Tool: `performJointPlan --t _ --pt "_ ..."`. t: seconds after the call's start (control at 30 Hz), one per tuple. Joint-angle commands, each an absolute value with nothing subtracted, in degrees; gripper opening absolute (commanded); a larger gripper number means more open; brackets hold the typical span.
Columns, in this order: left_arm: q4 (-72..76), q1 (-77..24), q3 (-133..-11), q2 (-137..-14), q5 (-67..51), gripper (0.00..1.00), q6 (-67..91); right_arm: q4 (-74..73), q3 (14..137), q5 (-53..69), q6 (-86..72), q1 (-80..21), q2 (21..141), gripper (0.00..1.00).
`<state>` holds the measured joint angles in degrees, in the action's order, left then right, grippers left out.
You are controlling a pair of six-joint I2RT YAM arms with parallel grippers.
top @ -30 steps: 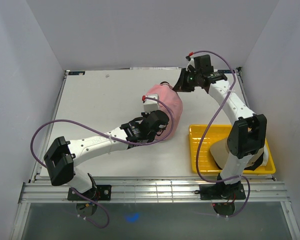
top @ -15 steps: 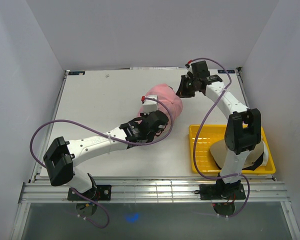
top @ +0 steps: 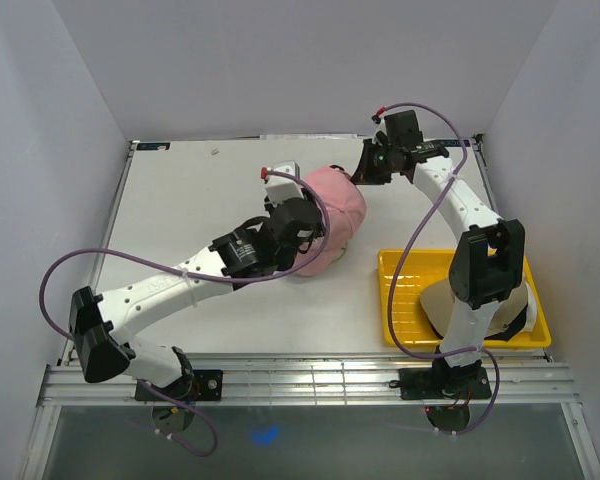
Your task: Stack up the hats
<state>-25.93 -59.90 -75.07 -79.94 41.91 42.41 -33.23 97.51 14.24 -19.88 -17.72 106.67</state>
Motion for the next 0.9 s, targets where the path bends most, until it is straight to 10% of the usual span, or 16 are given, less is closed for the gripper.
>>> performJointPlan --t 0.0,0.67,0.87 --pt "-28.73 -56.97 -80.5 -79.01 44.56 0.57 41.4 -32.78 103.08 14.24 -19.07 -18.28 105.99 0.08" --pt "-18.99 -40.17 -89.82 -95.18 19.17 0.67 35.95 -35.16 108.46 15.38 -18.63 -20.04 109.86 0.08" --pt "-21.44 -38.59 -91.76 -98.61 18.11 0.47 37.7 -34.98 107.76 15.91 -19.42 -20.04 110.39 0.08"
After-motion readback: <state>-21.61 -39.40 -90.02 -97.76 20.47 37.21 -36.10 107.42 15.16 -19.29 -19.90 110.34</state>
